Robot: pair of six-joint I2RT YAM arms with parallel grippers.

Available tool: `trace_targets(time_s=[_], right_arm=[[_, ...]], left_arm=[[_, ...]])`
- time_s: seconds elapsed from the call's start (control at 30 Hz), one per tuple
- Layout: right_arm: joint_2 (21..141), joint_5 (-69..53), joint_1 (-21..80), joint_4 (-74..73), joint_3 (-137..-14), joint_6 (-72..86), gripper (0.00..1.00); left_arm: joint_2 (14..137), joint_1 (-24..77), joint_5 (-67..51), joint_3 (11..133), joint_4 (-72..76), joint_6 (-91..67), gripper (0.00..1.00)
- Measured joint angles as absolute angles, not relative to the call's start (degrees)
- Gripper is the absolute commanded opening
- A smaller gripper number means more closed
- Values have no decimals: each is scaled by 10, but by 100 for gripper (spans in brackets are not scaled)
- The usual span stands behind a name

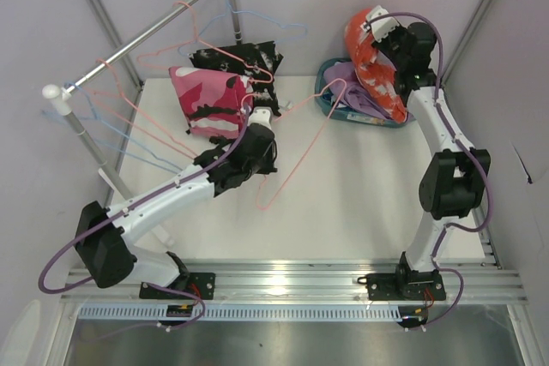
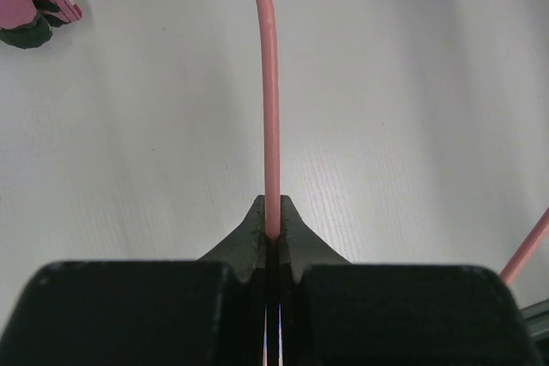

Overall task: Remove the trousers from the hanger
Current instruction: Place the trousers into the basket

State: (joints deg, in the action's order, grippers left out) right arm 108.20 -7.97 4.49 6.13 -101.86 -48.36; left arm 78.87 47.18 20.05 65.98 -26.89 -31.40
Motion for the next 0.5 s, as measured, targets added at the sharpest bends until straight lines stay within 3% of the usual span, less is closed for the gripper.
trace_targets(time_s=[0.5], right_arm=[[1054,-26,40,-6,-929,-567,0]], left_arm=[[769,472,186,644,-260,-314,0]])
